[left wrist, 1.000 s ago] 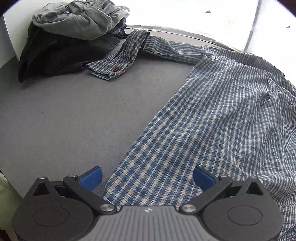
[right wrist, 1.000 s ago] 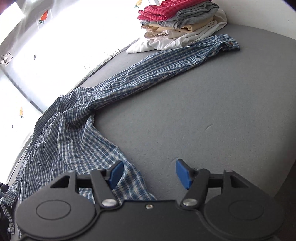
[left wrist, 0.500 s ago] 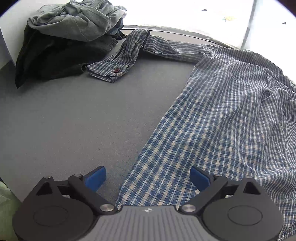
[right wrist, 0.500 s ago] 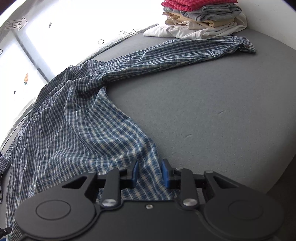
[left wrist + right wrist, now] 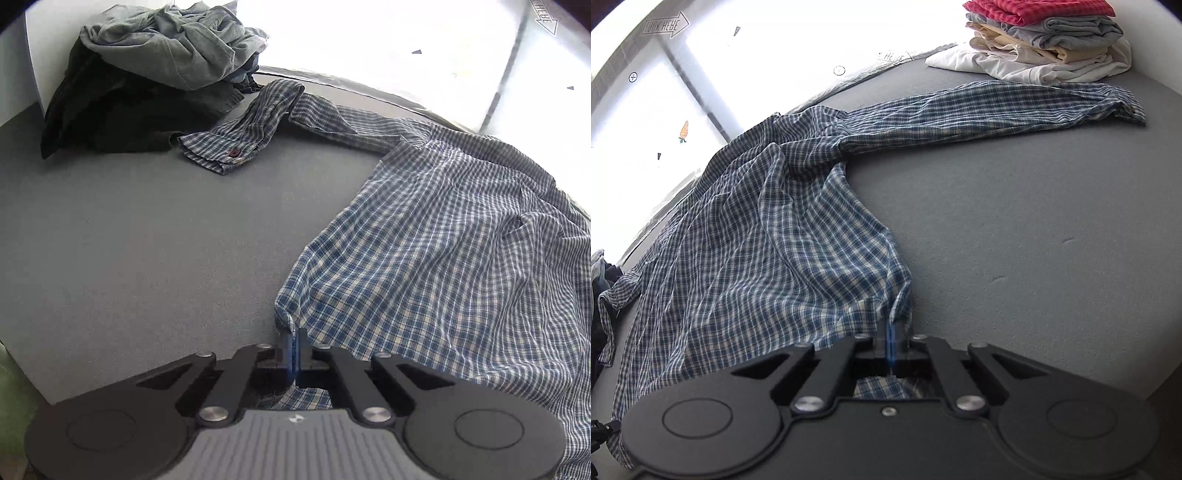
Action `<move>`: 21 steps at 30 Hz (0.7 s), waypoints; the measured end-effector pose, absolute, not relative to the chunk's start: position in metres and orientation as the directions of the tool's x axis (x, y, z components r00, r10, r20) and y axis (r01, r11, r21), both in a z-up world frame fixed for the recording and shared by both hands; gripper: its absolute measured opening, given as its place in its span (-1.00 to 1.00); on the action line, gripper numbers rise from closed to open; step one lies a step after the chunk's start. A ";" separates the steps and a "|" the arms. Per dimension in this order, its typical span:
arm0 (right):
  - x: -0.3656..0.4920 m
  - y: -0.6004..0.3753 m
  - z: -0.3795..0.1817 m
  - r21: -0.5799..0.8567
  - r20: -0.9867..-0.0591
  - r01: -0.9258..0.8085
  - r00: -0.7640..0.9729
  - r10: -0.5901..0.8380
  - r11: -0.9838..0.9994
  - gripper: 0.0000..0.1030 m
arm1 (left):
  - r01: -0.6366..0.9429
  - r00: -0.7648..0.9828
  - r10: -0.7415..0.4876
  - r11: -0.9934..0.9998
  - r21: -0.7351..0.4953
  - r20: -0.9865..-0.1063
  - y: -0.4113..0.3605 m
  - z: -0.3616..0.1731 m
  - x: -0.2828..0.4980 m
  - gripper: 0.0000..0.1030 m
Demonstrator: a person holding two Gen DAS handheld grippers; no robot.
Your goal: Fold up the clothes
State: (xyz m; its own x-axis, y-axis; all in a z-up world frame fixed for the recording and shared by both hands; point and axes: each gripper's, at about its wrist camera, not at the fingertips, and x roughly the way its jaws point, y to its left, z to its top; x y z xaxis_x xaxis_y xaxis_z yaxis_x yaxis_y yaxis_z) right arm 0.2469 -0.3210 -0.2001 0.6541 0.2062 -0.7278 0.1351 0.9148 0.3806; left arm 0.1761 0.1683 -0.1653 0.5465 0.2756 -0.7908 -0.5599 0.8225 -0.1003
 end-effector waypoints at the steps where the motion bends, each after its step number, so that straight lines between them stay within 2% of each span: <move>1: 0.243 -0.326 -0.191 0.420 -0.697 0.130 0.680 0.227 0.898 -0.99 | -0.562 0.578 0.279 0.817 -0.126 -0.767 0.169 -0.146 0.170 -1.00; 5: 0.214 -0.357 -0.143 0.638 -0.480 0.074 0.817 0.321 0.767 -1.00 | -0.535 0.708 0.283 0.813 -0.230 -0.647 0.172 -0.066 0.146 -1.00; 7: 0.205 -0.369 -0.130 0.667 -0.436 0.057 0.838 0.327 0.743 -1.00 | -0.530 0.720 0.298 0.819 -0.220 -0.626 0.170 -0.048 0.142 -1.00; 8: 0.204 -0.370 -0.132 0.642 -0.468 0.072 0.825 0.316 0.764 -1.00 | -0.536 0.707 0.310 0.821 -0.196 -0.635 0.169 -0.047 0.142 -1.00; 9: 0.206 -0.367 -0.141 0.573 -0.544 0.097 0.787 0.290 0.814 -1.00 | -0.541 0.694 0.322 0.823 -0.172 -0.644 0.168 -0.047 0.143 -0.99; 11: 0.210 -0.361 -0.160 0.422 -0.681 0.130 0.699 0.219 0.897 -1.00 | -0.579 0.625 0.301 0.798 -0.169 -0.720 0.170 -0.084 0.145 -0.99; 13: 0.211 -0.353 -0.179 0.295 -0.776 0.134 0.611 0.155 0.946 -1.00 | -0.617 0.552 0.293 0.773 -0.146 -0.780 0.169 -0.115 0.144 -0.99; 14: 0.210 -0.350 -0.182 0.287 -0.784 0.140 0.602 0.148 0.948 -1.00 | -0.635 0.517 0.299 0.763 -0.125 -0.802 0.167 -0.126 0.142 -0.99; 16: 0.204 -0.355 -0.178 0.373 -0.753 0.180 0.632 0.183 0.910 -0.99 | -0.637 0.479 0.316 0.767 -0.076 -0.819 0.162 -0.130 0.142 -0.95; 17: 0.204 -0.359 -0.178 0.402 -0.748 0.211 0.637 0.187 0.891 -0.94 | -0.638 0.454 0.333 0.769 -0.041 -0.826 0.160 -0.131 0.143 -0.86; 18: 0.207 -0.360 -0.179 0.397 -0.761 0.227 0.623 0.181 0.889 -0.88 | -0.647 0.428 0.358 0.762 -0.005 -0.830 0.160 -0.134 0.146 -0.86; 19: 0.214 -0.359 -0.181 0.350 -0.791 0.226 0.592 0.157 0.909 -0.66 | -0.655 0.411 0.369 0.755 0.012 -0.834 0.161 -0.135 0.148 -0.80; 20: 0.220 -0.355 -0.182 0.277 -0.819 0.214 0.563 0.113 0.937 -0.34 | -0.657 0.424 0.353 0.754 -0.014 -0.834 0.163 -0.135 0.148 -0.67; 21: 0.223 -0.351 -0.180 0.209 -0.834 0.201 0.548 0.067 0.957 -0.28 | -0.658 0.439 0.336 0.752 -0.043 -0.833 0.166 -0.134 0.149 -0.55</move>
